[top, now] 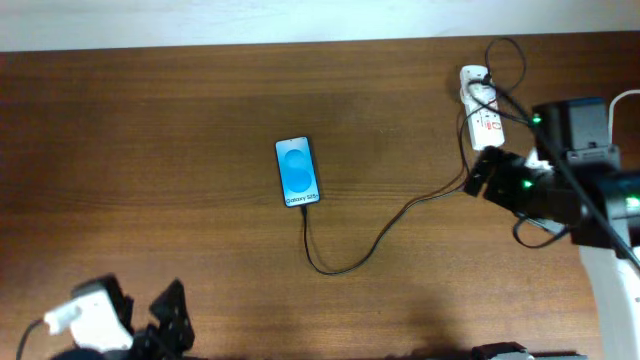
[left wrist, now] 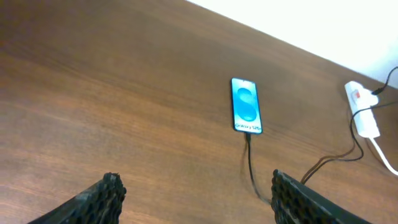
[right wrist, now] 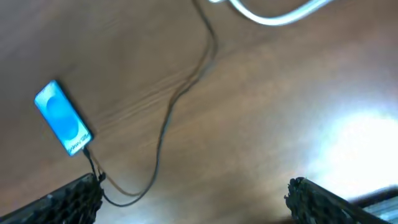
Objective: Plug charger to phone and switch on socket
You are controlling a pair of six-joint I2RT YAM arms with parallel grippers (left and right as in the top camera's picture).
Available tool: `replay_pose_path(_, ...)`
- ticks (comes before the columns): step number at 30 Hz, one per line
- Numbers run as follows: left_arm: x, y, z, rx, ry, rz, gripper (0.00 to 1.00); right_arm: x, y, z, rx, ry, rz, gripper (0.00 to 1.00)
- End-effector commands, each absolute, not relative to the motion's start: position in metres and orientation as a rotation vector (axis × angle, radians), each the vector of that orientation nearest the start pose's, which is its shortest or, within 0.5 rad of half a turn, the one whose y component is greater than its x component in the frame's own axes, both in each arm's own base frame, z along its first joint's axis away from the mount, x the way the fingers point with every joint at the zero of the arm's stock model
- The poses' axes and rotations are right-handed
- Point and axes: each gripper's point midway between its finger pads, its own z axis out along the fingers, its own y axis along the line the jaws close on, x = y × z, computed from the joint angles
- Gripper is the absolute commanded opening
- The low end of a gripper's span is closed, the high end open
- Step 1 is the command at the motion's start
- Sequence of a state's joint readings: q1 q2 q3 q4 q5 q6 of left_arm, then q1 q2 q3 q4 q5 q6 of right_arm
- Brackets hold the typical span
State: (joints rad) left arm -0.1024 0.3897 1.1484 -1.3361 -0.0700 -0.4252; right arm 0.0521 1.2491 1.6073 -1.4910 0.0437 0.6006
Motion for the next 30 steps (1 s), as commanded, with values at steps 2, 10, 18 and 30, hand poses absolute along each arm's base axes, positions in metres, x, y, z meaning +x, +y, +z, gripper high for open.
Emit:
replay_pose_path(2,0.105,0.01,0.282,-0.382,2.147,-0.15,0.81,0.226,-0.018,0.297,1.034,2.48,0.19,0.98)
replay_pose_path(10,0.103,0.01,0.28,-0.383,2.156,-0.147,0.99,0.178,-0.045,0.31,1.204,2.355,0.147,0.98)
replay_pose_path(18,0.095,0.011,0.269,-0.388,2.212,-0.131,0.99,0.139,-0.039,0.321,1.17,2.296,0.145,0.98)
replay_pose_path(30,0.093,0.011,0.267,-0.389,2.223,-0.128,0.99,0.147,-0.055,0.323,1.188,2.263,0.045,0.98)
